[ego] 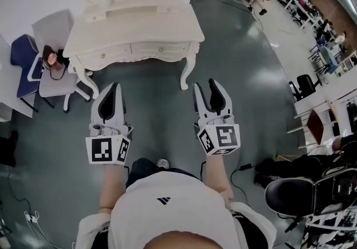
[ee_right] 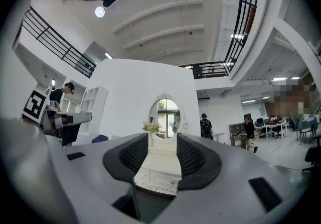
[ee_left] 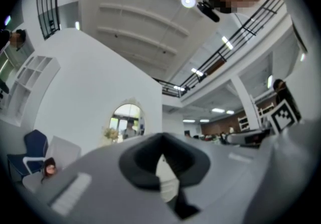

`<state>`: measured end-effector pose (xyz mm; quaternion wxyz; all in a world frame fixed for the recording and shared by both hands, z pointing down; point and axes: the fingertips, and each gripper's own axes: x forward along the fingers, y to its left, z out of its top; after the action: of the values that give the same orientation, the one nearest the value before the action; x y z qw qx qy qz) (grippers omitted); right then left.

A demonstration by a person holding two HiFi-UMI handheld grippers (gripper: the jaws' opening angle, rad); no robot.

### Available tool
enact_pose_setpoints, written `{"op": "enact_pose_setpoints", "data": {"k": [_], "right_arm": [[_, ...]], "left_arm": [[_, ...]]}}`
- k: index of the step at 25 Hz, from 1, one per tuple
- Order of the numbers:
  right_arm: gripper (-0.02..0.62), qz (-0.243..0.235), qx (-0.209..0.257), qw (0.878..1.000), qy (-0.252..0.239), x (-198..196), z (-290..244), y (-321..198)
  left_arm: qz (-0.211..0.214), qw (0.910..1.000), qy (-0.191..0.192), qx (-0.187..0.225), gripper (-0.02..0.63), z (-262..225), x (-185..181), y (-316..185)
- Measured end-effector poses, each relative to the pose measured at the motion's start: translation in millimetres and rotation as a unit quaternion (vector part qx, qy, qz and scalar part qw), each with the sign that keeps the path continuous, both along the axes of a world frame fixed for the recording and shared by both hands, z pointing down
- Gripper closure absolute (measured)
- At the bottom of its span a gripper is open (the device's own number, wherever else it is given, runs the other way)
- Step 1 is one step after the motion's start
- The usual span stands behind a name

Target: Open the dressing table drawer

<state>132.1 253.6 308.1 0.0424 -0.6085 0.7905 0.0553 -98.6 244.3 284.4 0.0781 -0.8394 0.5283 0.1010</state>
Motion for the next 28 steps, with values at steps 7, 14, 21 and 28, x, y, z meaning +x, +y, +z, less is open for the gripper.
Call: {"op": "enact_pose_setpoints", "data": {"k": [7, 14, 21, 28], "right_arm": [[0.439, -0.004, -0.009, 1.000, -0.006, 5, 11, -36], [0.439, 0.005, -0.010, 1.000, -0.005, 7, 14, -101], [0.439, 0.017, -0.010, 1.000, -0.003, -2, 11, -182], [0.439, 0.033, -0.013, 0.999, -0.002, -15, 7, -258]], "left_arm": [[-0.006, 1.0000, -0.003, -0.007, 0.598, 9, 4, -36], [-0.003, 0.9999, 0.001, -0.010, 0.598, 13, 2, -105], [0.006, 0.9999, 0.000, -0.011, 0.598, 12, -9, -191], [0.027, 0.9996, 0.001, -0.013, 0.598, 6, -19, -275]]}}
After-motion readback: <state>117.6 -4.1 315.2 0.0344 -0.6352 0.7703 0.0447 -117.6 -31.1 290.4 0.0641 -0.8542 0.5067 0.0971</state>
